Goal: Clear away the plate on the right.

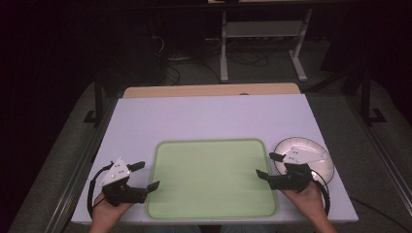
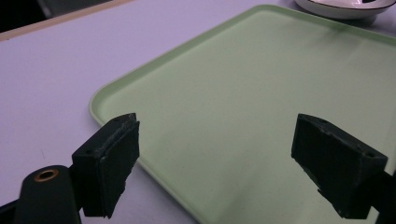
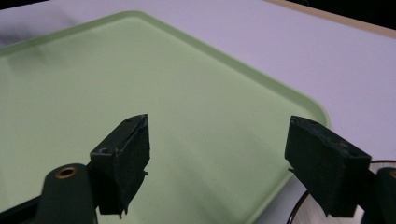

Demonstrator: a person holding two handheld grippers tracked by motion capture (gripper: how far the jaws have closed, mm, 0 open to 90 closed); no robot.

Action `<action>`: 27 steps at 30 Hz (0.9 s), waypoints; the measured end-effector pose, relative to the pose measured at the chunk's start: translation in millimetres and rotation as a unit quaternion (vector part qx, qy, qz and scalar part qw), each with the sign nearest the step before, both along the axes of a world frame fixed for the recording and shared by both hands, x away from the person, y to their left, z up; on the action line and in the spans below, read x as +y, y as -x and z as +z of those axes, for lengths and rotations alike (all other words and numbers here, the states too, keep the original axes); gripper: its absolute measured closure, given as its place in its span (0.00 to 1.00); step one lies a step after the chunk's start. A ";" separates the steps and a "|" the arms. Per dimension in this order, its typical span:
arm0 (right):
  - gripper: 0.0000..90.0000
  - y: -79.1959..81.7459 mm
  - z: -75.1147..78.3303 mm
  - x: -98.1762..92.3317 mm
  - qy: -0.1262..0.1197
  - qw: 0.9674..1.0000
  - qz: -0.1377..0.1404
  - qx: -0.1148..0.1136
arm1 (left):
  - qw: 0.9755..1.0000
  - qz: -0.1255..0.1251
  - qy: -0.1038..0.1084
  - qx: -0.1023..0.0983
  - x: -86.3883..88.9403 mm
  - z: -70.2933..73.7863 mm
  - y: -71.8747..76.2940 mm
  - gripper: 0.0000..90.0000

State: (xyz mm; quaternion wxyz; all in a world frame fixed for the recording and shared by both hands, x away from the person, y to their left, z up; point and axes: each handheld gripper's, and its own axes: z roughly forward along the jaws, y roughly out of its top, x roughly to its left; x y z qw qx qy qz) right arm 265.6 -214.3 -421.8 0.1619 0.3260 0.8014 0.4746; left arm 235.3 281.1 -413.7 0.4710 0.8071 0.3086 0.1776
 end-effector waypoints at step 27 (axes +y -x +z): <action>0.24 9.8 7.4 -11.3 -0.013 1.000 0.002 -0.003 | 1.000 -0.003 -0.005 -0.003 -0.1 0.2 0.8 0.17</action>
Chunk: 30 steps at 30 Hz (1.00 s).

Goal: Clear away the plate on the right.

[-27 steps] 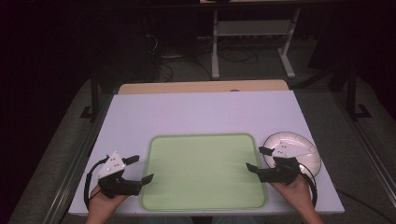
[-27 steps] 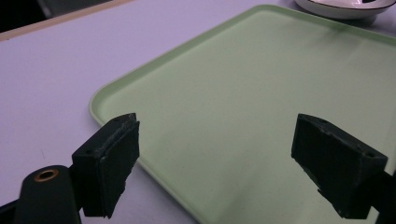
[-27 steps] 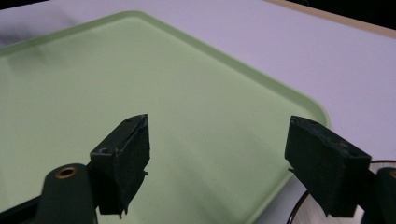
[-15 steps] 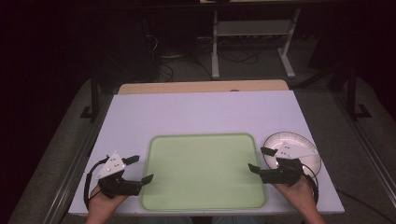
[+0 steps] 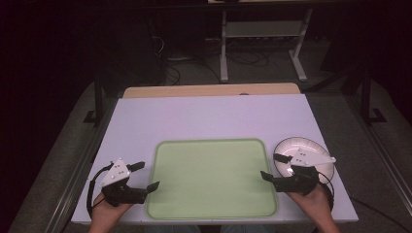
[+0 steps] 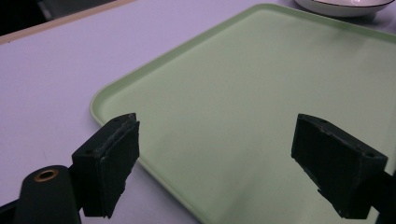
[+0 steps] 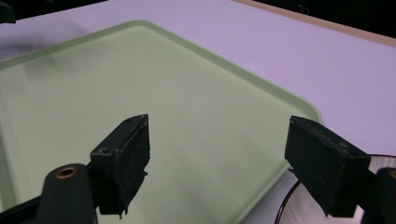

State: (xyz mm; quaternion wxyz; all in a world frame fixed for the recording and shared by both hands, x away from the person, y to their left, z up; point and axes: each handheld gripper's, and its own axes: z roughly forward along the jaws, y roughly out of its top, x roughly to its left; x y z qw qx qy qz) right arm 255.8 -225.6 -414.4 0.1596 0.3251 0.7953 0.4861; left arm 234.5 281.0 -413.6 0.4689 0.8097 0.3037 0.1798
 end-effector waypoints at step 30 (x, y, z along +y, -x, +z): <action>0.22 15.8 5.2 -43.3 -0.006 0.999 -0.031 0.019 | 1.000 0.007 0.000 0.002 1.0 -0.6 -0.1 0.17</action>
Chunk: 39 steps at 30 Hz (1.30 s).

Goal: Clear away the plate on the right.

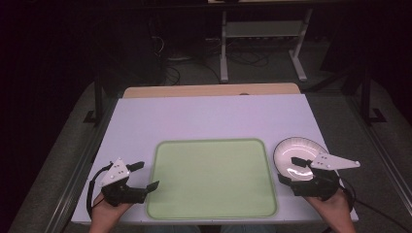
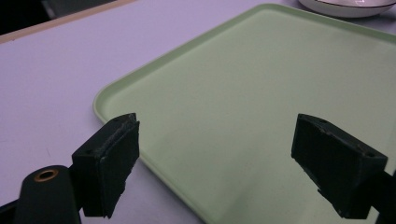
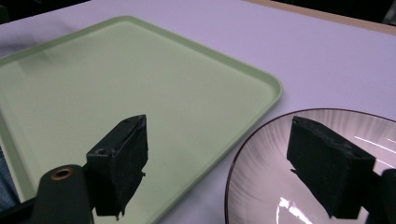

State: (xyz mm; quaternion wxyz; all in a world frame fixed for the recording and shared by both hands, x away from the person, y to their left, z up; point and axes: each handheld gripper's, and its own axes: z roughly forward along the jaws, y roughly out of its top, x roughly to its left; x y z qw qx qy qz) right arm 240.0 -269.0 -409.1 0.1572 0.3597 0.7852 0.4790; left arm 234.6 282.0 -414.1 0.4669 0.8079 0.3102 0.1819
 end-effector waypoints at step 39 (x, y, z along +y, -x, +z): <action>0.24 -2.5 11.5 -81.0 0.022 0.995 -0.087 0.042 | 1.000 0.002 0.000 -0.002 1.2 0.4 -0.4 0.17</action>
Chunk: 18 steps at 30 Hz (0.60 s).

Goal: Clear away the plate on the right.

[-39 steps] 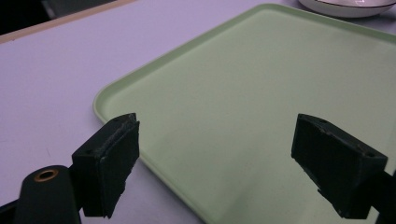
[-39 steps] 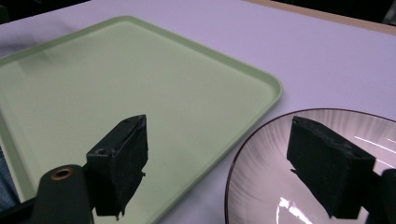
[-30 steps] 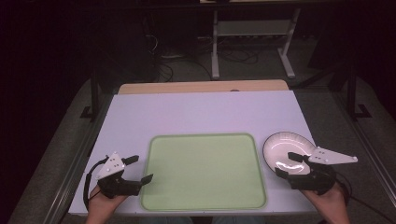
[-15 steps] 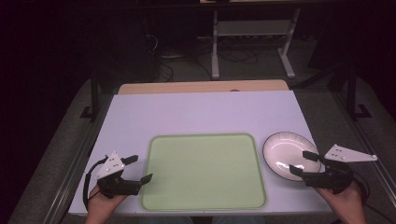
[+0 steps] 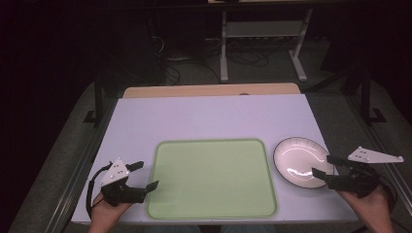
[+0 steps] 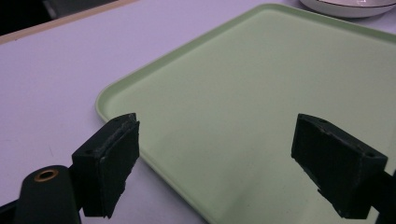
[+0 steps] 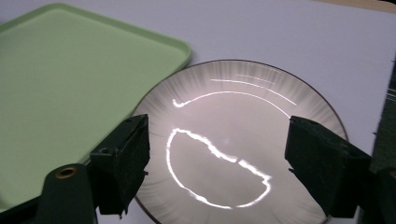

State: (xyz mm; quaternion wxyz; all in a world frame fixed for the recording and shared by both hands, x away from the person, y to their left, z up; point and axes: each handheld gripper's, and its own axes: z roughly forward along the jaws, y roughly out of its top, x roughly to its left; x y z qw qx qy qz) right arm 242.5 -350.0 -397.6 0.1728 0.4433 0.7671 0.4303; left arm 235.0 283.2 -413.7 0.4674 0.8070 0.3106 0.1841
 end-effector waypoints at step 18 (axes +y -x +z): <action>0.34 -19.8 -15.3 -41.5 -0.008 0.996 -0.062 0.059 | 1.000 0.000 -0.001 0.001 0.4 -0.3 -1.0 0.17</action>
